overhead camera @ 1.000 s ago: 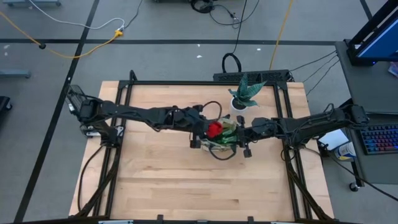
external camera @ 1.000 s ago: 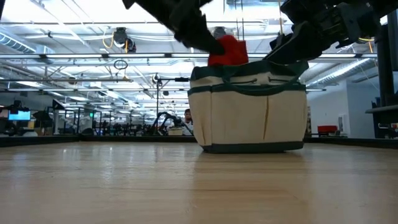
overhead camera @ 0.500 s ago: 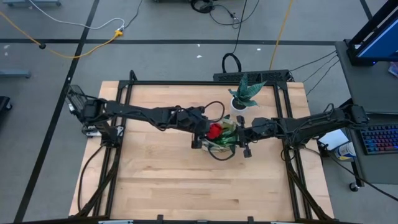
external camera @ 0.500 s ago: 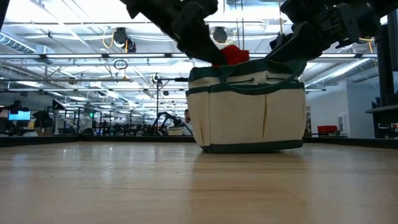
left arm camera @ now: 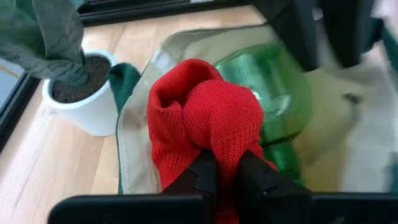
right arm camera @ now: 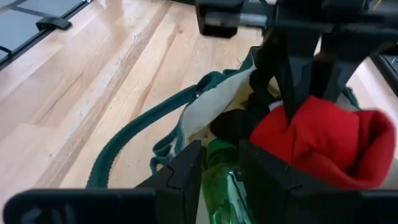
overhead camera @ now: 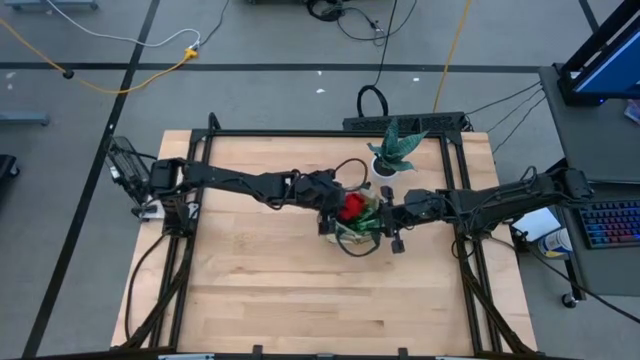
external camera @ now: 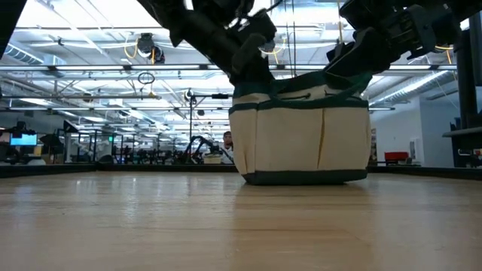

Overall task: Pick & Place Garden tools in Gardening bag
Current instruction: Put the red gloves into the gardening bag

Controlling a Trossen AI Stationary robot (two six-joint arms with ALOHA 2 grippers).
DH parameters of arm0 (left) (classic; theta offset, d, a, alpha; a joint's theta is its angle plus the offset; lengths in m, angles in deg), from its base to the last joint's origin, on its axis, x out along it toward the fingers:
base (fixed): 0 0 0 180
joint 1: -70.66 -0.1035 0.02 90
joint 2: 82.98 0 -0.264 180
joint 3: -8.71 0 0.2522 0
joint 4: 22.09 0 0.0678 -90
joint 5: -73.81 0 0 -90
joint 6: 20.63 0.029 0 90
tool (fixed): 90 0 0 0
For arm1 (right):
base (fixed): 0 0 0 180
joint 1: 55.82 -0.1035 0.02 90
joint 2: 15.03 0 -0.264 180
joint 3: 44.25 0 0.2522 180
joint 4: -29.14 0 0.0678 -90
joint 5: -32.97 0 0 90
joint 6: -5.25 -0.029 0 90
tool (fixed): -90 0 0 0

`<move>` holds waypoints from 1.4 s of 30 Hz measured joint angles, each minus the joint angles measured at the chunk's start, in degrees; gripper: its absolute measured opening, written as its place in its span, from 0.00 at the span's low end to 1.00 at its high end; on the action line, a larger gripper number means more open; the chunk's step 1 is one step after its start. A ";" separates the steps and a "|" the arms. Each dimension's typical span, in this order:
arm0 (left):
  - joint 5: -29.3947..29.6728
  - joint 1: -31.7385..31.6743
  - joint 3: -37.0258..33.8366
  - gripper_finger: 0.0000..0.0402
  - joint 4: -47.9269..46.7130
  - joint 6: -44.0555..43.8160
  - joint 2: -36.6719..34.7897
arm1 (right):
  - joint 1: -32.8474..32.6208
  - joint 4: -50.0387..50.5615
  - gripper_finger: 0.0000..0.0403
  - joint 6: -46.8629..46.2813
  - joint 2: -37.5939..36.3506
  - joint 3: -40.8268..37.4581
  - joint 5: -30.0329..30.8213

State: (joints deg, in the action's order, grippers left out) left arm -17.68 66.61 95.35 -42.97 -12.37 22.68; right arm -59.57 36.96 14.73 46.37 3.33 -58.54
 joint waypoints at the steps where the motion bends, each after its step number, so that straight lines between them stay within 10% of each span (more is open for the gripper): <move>1: 0.06 -0.18 0.07 0.06 -0.03 -0.01 0.30 | 0.00 0.10 0.25 -0.33 0.00 0.00 0.01; 10: 0.29 0.50 0.02 0.07 0.81 1.49 1.87 | 0.00 -1.72 0.25 -2.75 0.28 -3.24 1.48; 23: -1.69 2.22 -0.23 0.09 4.27 8.34 2.11 | 5.21 -29.17 0.25 1.27 1.49 -7.82 3.65; 42: 3.74 4.62 -0.37 0.39 6.04 9.44 0.54 | 8.61 -19.44 0.00 0.17 9.14 -7.30 -4.87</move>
State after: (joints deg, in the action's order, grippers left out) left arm -13.94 71.23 94.99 -36.93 -2.93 23.22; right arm -50.96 17.52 14.90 55.51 -3.97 -63.41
